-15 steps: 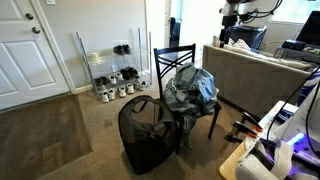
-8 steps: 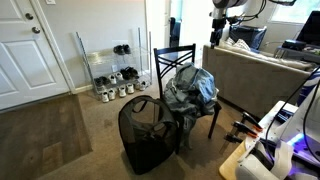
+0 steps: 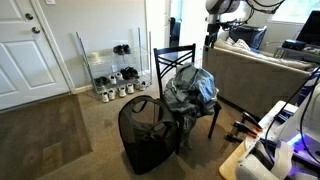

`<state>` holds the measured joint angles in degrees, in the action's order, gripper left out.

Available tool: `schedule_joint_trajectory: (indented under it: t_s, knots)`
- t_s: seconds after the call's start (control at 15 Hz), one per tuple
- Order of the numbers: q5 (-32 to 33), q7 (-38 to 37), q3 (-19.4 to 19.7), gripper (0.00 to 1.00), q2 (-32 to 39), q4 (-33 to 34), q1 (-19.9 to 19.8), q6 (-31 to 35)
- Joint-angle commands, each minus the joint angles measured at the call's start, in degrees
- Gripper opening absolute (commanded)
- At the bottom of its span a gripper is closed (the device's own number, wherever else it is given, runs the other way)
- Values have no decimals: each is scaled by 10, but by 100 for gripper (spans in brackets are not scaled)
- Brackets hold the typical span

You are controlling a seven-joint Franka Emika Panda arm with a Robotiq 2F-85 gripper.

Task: Put one denim trousers in the laundry basket

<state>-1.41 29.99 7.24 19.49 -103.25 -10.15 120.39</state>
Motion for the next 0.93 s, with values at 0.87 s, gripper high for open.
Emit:
schedule_joint_trajectory:
  t_s: [0.87]
  knots:
    - [-46, 19, -71, 100, 137, 125, -43, -40]
